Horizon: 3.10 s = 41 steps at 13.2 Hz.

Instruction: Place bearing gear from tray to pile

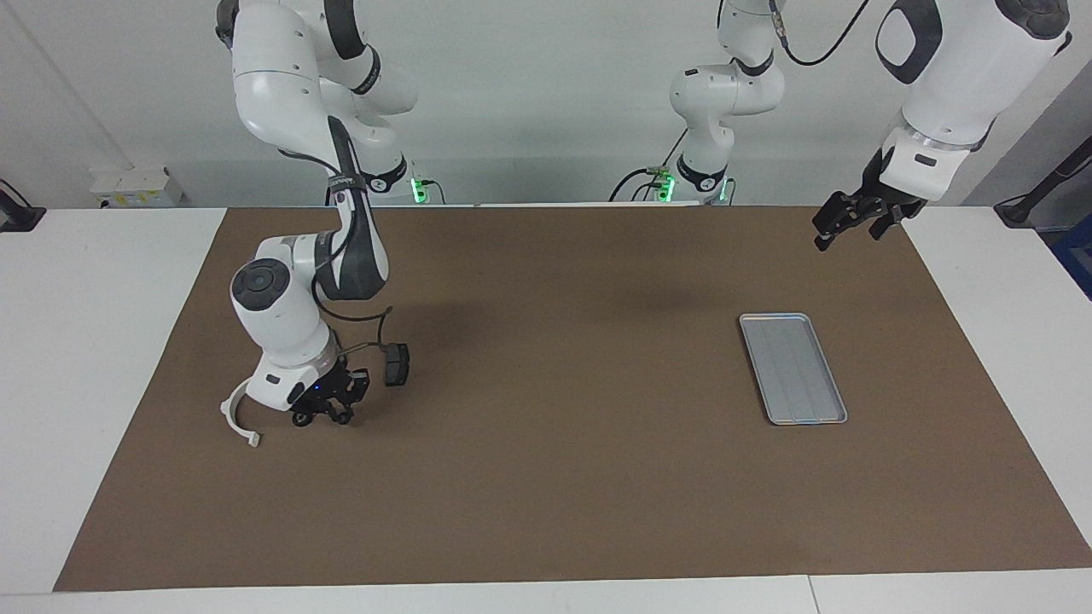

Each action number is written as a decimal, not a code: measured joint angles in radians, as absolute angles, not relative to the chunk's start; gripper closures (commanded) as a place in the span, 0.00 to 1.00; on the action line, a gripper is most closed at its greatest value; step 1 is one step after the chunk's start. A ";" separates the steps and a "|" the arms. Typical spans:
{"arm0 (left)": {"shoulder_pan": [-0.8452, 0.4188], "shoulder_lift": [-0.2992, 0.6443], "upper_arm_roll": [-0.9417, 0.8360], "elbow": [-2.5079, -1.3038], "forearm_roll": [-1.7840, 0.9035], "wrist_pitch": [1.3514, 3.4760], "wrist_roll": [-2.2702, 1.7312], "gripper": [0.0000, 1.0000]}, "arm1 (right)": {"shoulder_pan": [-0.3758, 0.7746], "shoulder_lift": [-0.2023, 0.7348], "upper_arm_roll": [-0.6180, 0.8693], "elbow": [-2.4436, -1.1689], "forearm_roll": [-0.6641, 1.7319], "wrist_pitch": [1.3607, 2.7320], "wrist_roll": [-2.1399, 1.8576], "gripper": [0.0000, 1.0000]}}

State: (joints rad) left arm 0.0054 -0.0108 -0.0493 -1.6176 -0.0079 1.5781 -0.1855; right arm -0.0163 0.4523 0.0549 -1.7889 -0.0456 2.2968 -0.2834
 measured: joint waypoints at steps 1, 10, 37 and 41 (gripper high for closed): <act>0.006 -0.011 -0.049 -1.618 -0.008 1.578 -0.186 0.00 | -0.016 0.453 0.055 -1.796 -0.046 2.302 -0.283 1.00; 0.006 -0.011 -0.049 -1.618 -0.008 1.578 -0.186 0.00 | -0.021 0.453 0.056 -1.821 -0.046 2.308 -0.285 0.34; 0.006 -0.011 -0.049 -1.618 -0.008 1.578 -0.186 0.00 | -0.063 0.070 0.049 -1.465 -0.008 1.591 -0.023 0.00; 0.006 -0.011 -0.049 -1.618 -0.008 1.578 -0.186 0.00 | -0.074 0.004 0.039 -1.497 -0.006 1.582 -0.011 0.00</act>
State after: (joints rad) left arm 0.0058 -0.0110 -0.0488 -1.6177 -0.0079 1.5781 -0.1855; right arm -0.0743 0.0043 0.0393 -1.4974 -0.0058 1.5820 -0.0107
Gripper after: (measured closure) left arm 0.000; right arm 0.000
